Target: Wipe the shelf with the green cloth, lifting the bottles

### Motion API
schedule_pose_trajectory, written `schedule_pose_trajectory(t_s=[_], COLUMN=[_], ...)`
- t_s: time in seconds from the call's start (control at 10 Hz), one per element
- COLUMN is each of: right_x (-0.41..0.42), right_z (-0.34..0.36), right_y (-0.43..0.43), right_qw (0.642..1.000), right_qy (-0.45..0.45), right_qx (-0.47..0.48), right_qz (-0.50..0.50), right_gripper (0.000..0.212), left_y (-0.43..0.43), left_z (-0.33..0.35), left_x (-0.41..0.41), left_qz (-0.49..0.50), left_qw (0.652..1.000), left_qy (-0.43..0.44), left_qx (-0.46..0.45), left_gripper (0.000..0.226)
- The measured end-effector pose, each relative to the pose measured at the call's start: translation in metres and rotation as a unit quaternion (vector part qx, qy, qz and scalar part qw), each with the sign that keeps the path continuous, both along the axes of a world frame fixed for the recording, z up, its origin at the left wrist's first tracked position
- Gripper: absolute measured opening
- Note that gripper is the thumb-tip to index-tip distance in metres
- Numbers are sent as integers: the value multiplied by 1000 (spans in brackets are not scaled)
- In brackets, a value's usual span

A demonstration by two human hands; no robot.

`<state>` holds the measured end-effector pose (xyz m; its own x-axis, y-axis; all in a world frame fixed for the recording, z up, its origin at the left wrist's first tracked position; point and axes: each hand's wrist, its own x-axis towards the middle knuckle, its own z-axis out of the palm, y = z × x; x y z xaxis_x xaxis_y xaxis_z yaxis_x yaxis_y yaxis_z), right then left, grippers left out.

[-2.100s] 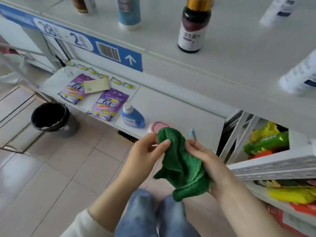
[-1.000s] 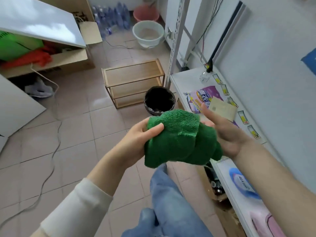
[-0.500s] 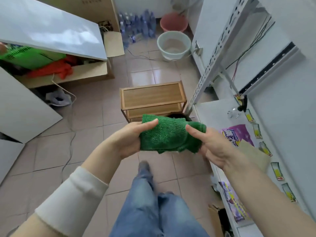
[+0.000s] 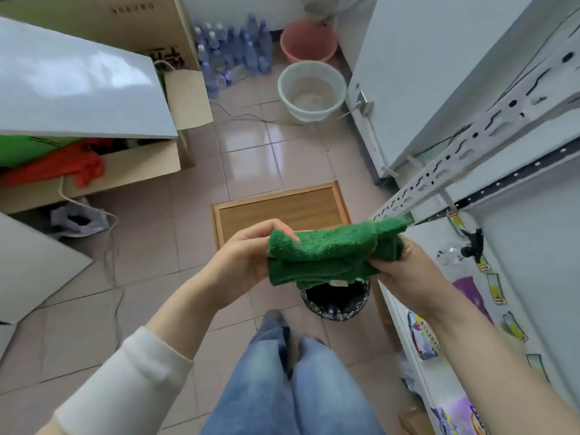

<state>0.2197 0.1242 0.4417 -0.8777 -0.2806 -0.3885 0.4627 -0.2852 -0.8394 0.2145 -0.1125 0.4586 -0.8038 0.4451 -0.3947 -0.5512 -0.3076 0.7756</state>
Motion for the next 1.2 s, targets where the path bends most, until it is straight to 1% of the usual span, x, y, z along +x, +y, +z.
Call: schedule_pose_trajectory(t_s=[0.1, 0.2, 0.3, 0.4, 0.5, 0.6, 0.7, 0.8, 0.9, 1.0, 1.1, 1.2], right_x=[-20, -42, -67, -87, -107, -133, -160, -195, -224, -234, -236, -237], right_z=[-11, -15, -28, -64, -111, -187, -292, -373, -418, -443, -460, -461], right_y=[10, 26, 35, 32, 29, 32, 39, 48, 59, 64, 69, 65], right_qw=[999, 993, 983, 988, 968, 952, 921, 895, 878, 860, 843, 824], right_qy=[-16, -36, -106, -140, -146, -173, -195, -180, -142, -115, -99, -58], right_qx=[-12, -84, -132, 30, 201, 253, 335, 406, 456, 496, 528, 564], right_qz=[37, 75, 73, 53, 22, -16, -37, -38, -41, -39, -34, -29], right_gripper=[56, 52, 65, 81, 49, 40, 39, 34, 29, 27, 29, 38], left_y=[3, 14, 24, 35, 49, 66, 86, 104, 119, 132, 139, 141], left_z=[-10, -21, -40, -75, -128, -218, -326, -416, -471, -487, -494, -490], left_x=[-27, -48, -69, -89, -105, -125, -147, -177, -203, -214, -216, -221], left_qz=[-6, -29, -30, -22, 0, 40, 54, 76, 73, 55, 38, 24], left_qw=[999, 991, 983, 982, 977, 957, 930, 928, 924, 916, 906, 879], left_qy=[-42, -2, 22, -11, -74, -159, -200, -206, -168, -117, -84, -19], left_qx=[1, -130, -179, -189, -201, -240, -304, -300, -336, -380, -413, -477], left_gripper=[18, 22, 15, 31, 35, 30, 30, 30, 28, 25, 30, 35])
